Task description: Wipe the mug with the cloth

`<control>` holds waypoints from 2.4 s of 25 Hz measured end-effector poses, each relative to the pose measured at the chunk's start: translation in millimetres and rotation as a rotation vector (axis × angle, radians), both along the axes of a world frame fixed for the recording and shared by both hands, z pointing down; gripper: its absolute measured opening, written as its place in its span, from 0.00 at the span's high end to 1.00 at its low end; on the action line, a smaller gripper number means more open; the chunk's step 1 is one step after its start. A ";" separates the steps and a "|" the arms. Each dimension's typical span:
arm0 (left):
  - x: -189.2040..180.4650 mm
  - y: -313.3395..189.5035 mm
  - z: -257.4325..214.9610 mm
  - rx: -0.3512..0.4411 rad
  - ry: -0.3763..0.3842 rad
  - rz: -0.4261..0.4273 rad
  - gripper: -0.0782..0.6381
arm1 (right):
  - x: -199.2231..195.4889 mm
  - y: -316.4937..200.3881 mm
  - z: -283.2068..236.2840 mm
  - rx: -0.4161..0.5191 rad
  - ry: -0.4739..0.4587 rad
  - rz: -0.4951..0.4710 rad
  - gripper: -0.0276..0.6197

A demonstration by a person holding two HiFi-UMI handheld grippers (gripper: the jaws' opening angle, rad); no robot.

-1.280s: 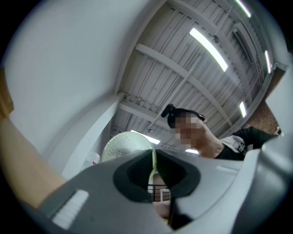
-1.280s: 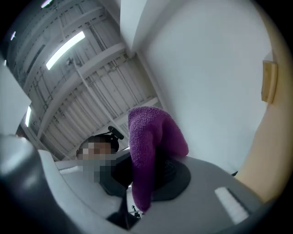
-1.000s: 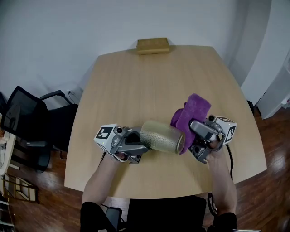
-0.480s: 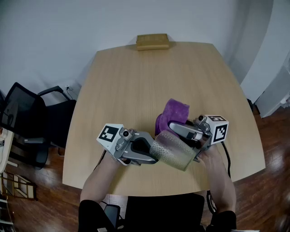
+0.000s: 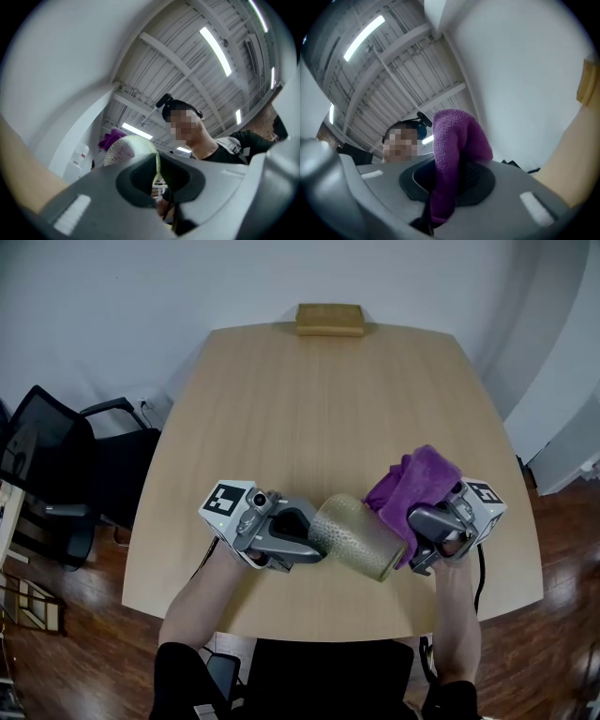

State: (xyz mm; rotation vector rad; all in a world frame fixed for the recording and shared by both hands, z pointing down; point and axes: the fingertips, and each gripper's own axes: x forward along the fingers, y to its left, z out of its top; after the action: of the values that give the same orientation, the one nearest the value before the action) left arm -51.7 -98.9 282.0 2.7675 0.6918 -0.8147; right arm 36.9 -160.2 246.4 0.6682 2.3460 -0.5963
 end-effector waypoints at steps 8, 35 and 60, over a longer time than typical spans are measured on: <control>17.1 15.4 15.1 0.030 -0.057 0.059 0.82 | -56.1 -38.5 58.8 -0.223 0.198 0.039 0.87; 11.8 -7.4 -4.3 -0.007 -0.016 -0.072 0.83 | 17.2 -47.9 16.8 -0.167 -0.048 0.124 0.87; 19.4 -27.7 28.4 -0.127 -0.274 -0.066 0.83 | -7.0 -1.9 22.0 0.307 0.281 0.261 0.87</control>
State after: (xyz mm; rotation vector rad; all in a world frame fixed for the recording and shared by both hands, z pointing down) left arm -32.4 -126.6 310.4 2.7242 0.4823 -0.4588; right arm 29.9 -162.1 268.4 0.4171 2.7640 -0.2247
